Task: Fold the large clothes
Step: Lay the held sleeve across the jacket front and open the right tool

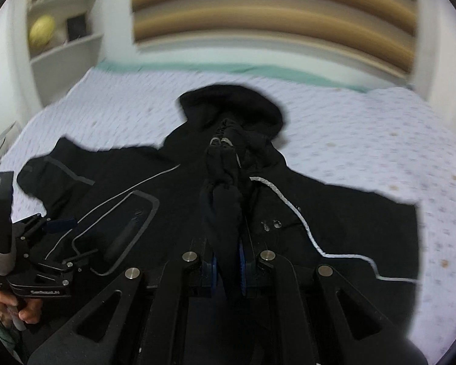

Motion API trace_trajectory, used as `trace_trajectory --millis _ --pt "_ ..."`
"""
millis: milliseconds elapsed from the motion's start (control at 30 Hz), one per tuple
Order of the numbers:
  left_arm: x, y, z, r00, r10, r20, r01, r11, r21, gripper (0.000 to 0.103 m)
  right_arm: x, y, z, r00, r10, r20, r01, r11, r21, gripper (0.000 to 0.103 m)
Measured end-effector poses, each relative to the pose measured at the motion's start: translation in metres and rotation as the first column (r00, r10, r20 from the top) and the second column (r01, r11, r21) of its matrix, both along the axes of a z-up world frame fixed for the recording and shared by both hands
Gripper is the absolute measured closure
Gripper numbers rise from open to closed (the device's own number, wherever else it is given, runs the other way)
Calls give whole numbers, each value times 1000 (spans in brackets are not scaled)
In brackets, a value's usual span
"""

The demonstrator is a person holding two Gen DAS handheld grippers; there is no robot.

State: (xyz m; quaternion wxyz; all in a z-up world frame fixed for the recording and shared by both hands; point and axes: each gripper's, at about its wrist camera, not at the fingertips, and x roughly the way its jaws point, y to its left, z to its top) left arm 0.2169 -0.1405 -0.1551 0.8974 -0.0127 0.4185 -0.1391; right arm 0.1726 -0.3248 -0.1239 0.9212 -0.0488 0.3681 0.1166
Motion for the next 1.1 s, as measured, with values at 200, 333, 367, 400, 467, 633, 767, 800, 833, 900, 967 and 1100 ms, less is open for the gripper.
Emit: trace_trajectory --millis 200,333,367,400,467,633,767,800,833,900,967,1100 --pt "-4 38 -21 999 30 -17 -31 994 -101 16 28 66 -56 993 49 -107 -51 999 -11 89" --pt "-4 49 -42 999 14 -45 -21 986 -164 16 46 86 -110 978 33 -205 -32 999 8 88" --pt "-3 49 -44 999 14 -50 -23 985 -169 16 49 87 -119 976 24 -216 -22 1000 8 87" --pt "-4 48 -45 999 14 -52 -23 984 -174 16 50 90 -126 976 16 -215 -15 1000 7 87" --pt "-1 49 -42 999 14 -50 -23 981 -193 16 50 92 -130 979 13 -203 -12 1000 7 85" --pt "-4 55 -28 998 5 -61 -20 970 -243 16 33 80 -105 974 65 -219 -46 995 88 59" --pt "7 52 -8 995 -45 -91 14 947 -321 16 -9 58 -58 992 66 -103 -55 993 102 49" --pt "15 48 -6 989 -87 -117 38 928 -370 16 -16 51 -50 995 53 -83 -45 994 98 49" --pt "26 43 -7 983 -112 -144 45 914 -403 16 -23 41 -43 997 30 -66 -24 996 91 49" --pt "41 32 -10 976 -110 -187 23 910 -414 16 -31 25 -32 999 -11 -42 15 997 80 49" --pt "53 18 -15 975 -114 -191 30 918 -395 16 -43 4 -21 998 -59 -10 60 996 69 49" --pt "78 -15 -32 970 -125 -211 42 932 -359 18 -50 -37 -15 986 -168 3 167 985 47 49"
